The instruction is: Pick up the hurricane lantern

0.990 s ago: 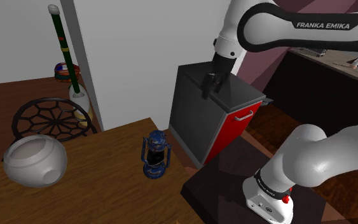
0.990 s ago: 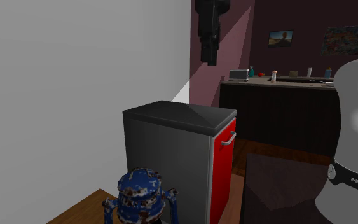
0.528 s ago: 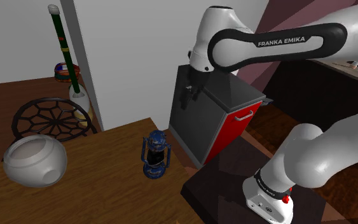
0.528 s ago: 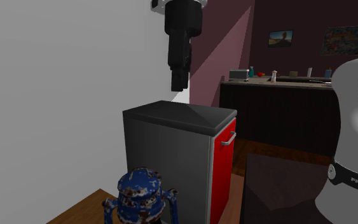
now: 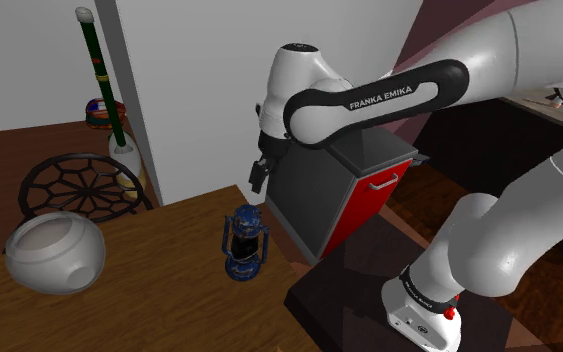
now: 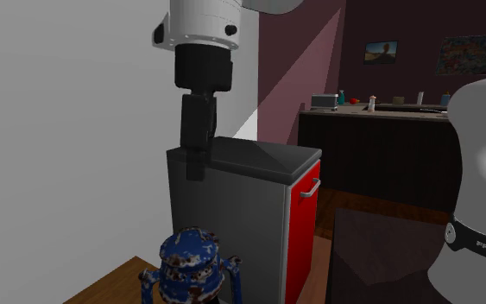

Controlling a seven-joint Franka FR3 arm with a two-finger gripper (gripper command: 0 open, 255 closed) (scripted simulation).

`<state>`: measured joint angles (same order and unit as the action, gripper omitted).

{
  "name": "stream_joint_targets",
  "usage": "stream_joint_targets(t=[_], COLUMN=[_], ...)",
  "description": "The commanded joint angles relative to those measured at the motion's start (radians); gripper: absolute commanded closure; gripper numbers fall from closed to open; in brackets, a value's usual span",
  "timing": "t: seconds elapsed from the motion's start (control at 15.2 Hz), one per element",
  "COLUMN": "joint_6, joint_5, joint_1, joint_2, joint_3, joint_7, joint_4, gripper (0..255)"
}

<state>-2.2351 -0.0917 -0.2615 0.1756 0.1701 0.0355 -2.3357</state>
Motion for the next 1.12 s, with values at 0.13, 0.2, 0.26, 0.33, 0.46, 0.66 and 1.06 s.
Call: stream_joint_targets(t=[0.13,0.2,0.26,0.33,0.46,0.66,1.06], joint_6=[-0.098,-0.119,-0.139,-0.158,-0.186,-0.225,-0.269], joint_5=[0.037,0.049,0.063,0.078,0.095,0.104,0.119], joint_1=[-0.03,-0.037,-0.044,-0.052,-0.06,-0.061,-0.064], joint_2=[-0.132,-0.165,-0.197,-0.23,-0.266,-0.293,-0.331], joint_3=[0.04,0.048,0.055,0.062,0.067,0.066,0.063], joint_7=[0.003,0.003,0.002,0.001,-0.003,-0.009,-0.019], joint_4=[0.053,0.068,0.084,0.101,0.111,0.099,0.091], gripper=[0,0,0,0,0,0,255])
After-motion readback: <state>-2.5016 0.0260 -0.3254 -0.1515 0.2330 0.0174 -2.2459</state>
